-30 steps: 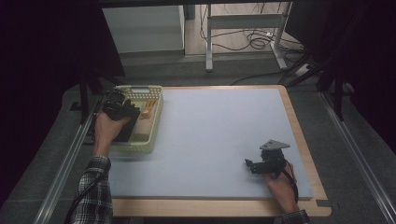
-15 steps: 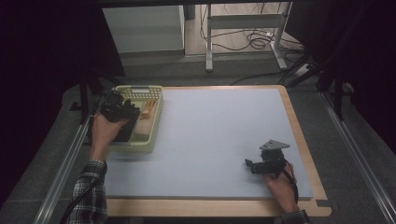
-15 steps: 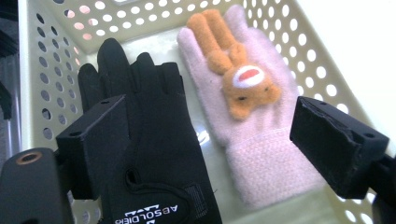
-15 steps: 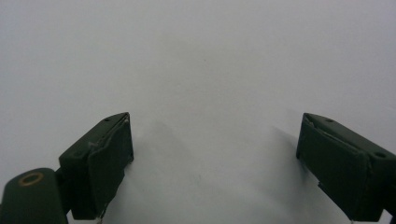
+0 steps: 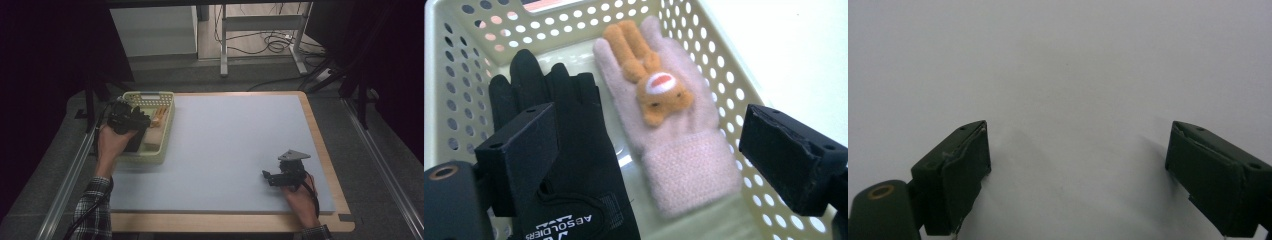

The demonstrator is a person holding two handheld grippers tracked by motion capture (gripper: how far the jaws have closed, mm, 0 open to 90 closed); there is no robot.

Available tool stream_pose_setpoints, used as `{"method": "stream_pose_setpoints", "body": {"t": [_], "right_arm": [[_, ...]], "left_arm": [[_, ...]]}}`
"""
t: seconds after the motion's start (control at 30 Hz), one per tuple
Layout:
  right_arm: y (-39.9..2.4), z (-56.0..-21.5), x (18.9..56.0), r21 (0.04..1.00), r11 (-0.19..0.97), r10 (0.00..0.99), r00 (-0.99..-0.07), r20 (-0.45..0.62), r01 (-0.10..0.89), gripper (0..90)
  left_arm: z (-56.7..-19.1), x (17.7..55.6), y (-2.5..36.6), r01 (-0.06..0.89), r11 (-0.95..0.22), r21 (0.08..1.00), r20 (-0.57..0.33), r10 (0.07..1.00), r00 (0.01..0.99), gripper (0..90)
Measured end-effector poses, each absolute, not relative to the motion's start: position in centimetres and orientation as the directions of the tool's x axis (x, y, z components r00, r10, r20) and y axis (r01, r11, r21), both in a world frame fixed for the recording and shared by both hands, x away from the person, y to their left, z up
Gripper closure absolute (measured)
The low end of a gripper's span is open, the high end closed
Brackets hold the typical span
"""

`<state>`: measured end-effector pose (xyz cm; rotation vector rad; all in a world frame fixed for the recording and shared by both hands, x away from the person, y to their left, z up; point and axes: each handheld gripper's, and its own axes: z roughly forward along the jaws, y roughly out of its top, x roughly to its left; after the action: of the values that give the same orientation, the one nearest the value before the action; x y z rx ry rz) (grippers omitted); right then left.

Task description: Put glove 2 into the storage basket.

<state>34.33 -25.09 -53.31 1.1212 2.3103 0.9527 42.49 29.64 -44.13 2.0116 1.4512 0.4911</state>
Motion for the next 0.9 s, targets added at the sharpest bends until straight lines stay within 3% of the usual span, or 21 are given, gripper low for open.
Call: {"method": "stream_pose_setpoints", "body": {"t": [0.9], "right_arm": [[-25.1,-53.3,34.3,0.724,0.446,0.799,-0.598,-0.057,0.526,10.6]], "left_arm": [[-44.1,40.0,28.5,0.666,-0.235,0.708,-0.077,0.912,0.403,8.4]]}}
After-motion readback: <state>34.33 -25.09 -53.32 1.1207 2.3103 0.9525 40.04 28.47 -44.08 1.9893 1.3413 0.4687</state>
